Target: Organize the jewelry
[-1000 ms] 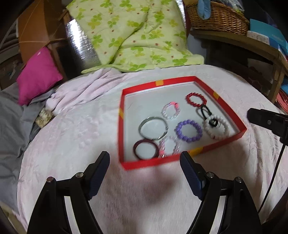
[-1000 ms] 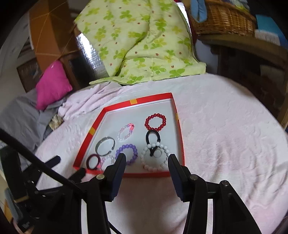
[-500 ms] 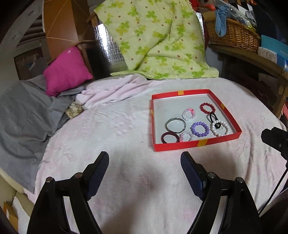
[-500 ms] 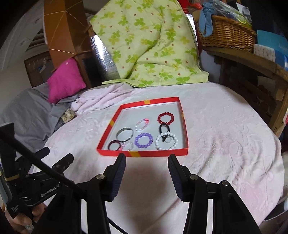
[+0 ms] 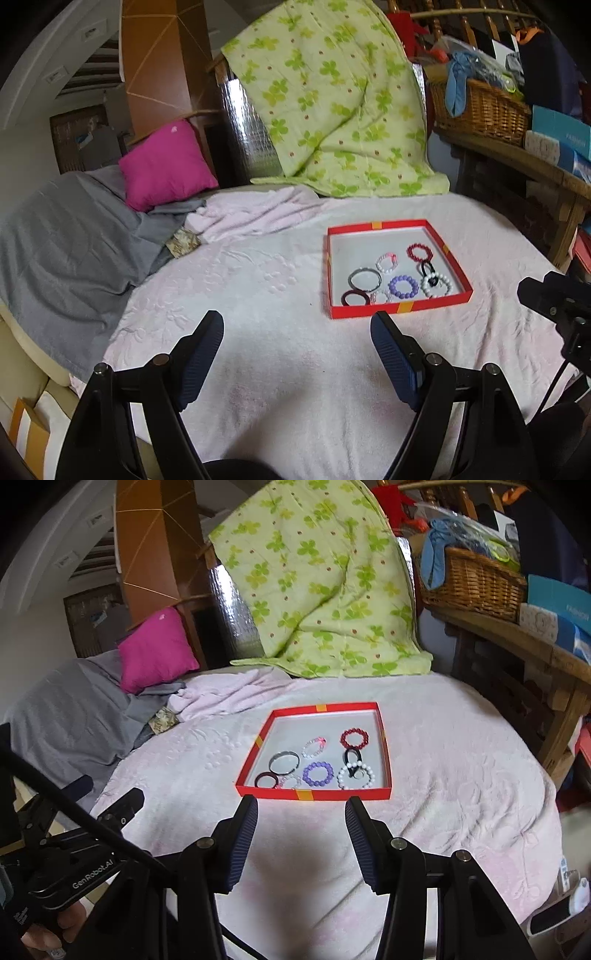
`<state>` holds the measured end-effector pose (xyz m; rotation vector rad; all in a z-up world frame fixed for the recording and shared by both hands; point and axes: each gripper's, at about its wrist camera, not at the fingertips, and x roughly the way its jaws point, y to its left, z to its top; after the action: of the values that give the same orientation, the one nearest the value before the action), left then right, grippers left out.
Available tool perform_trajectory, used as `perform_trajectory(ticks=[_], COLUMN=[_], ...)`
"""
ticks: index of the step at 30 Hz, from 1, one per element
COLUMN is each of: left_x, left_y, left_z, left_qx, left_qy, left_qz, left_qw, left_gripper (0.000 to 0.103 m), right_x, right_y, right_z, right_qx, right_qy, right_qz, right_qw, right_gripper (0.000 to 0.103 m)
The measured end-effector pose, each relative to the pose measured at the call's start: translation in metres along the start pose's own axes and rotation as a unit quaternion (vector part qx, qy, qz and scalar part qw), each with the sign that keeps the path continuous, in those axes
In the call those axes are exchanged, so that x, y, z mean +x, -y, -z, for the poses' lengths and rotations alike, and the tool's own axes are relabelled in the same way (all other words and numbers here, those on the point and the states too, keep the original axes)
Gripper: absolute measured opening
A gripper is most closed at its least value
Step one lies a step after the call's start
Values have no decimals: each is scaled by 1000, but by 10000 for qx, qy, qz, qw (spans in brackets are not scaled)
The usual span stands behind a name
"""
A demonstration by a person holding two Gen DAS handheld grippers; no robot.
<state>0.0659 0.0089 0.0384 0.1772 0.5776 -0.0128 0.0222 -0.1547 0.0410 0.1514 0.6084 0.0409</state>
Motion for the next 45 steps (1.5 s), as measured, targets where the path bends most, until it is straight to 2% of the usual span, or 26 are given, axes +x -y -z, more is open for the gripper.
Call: perform_trajectory(ticks=[12, 45], left_x=[-35, -43], left_y=[-7, -11], left_z=[-2, -1], left_qx=[39, 34], left_qy=[281, 325], left_qz=[-63, -114], left_qw=[9996, 9994], left_gripper=[82, 82], right_x=[-26, -27], right_y=[-21, -20], right_z=[-4, -2], right_qx=[-140, -75], right_qy=[133, 127], right_qz=[-69, -22], right_qw=[9998, 9999], right_gripper=[55, 55])
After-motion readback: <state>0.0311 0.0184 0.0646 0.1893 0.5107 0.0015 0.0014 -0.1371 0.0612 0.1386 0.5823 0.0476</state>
